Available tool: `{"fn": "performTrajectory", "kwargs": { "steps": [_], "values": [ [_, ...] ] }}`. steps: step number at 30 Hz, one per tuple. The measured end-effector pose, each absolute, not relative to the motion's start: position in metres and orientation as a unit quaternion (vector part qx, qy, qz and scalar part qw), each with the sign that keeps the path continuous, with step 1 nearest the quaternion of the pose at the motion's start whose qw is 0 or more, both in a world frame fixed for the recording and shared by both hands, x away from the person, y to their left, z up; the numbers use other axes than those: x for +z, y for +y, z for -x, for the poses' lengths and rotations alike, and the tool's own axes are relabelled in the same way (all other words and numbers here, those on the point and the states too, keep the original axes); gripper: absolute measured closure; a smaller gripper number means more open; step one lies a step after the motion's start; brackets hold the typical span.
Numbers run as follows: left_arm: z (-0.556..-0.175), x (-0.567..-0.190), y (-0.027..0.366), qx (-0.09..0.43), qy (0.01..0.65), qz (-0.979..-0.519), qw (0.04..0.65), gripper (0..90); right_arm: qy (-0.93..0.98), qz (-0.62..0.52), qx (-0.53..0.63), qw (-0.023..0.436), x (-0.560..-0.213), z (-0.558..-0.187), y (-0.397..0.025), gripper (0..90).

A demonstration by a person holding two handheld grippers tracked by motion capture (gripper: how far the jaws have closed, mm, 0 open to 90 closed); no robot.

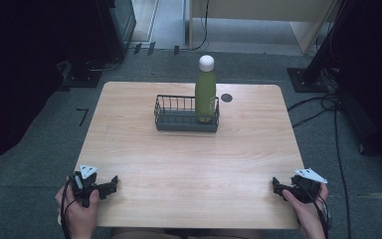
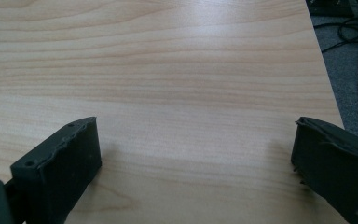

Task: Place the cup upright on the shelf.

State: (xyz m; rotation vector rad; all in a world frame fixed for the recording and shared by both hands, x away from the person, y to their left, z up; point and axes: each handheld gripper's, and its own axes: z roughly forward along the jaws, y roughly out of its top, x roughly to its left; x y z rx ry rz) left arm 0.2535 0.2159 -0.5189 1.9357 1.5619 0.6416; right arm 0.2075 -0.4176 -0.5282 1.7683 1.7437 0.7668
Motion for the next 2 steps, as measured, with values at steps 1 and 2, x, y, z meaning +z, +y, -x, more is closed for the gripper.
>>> {"fn": "performTrajectory", "kwargs": {
  "steps": [1, 2],
  "values": [
    [-0.2538, -0.5189, 0.2156, 0.240, 0.584, -0.723, 0.282, 0.0, 0.647, -0.655, 0.285, 0.268, -0.5282, -0.2067, -0.4183, 0.8],
    [-0.2540, -0.5189, 0.2153, 0.240, 0.585, -0.722, 0.283, 0.0, 0.645, -0.657, 0.284, 0.267, -0.5278, -0.2065, -0.4187, 0.9]
  ]
}}
